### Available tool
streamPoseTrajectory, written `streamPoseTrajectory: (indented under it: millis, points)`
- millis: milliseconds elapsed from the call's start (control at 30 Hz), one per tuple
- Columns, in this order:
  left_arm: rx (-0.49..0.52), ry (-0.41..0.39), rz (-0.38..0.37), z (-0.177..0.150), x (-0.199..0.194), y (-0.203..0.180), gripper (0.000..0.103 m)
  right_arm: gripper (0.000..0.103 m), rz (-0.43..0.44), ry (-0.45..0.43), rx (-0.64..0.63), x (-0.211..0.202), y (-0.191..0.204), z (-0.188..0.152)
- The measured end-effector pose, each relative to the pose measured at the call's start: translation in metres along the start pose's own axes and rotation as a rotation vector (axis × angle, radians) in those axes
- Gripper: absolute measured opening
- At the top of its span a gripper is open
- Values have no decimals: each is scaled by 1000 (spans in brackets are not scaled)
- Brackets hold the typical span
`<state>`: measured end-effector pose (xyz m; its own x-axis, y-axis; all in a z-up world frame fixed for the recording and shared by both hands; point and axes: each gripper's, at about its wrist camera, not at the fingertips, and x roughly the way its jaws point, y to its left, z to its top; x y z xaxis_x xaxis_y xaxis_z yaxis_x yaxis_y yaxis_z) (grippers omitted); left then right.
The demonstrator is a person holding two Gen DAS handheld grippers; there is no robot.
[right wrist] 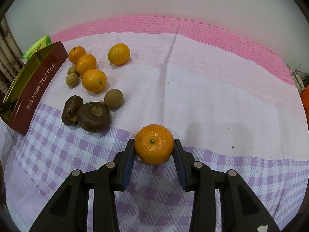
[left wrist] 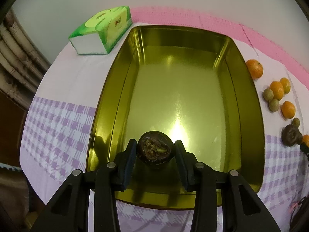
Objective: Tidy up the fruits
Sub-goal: 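Carry the passion fruit into the tin with the left tool and release it, then lower the orange into the tin with the right tool and open it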
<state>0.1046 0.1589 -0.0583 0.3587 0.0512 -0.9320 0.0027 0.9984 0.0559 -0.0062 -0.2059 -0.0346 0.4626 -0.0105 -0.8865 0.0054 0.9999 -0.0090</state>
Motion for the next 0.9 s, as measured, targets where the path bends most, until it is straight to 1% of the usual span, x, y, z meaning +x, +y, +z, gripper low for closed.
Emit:
streamPoseTrajectory:
  millis: [133,300,400,533,600,667,767,900]
  points:
    - [-12,17,-3,-3,5,1,41,36,-7,-17,-10,-6,4,2]
    - [-15,23,1,-5,6,-1,41,36,3,-43,-23,-18,10,11]
    - [-17,22,4,-5,5,-1,41,36,19,-57,-33,-24,18,18]
    - [-34,16,-12,-4,4,3,42,36,45,-76,-84,-31,38,29]
    - [-41,-1,-22,-4,-1,5,43,36,71,-82,-112,-32,53,37]
    - [-48,-23,-34,-4,-8,7,47,36,92,-92,-149,-32,71,45]
    - [-57,-82,-32,-4,-26,10,51,36,134,-93,-195,-31,96,53]
    - [-72,-145,-29,-5,-44,18,52,36,180,-82,-263,-25,136,60]
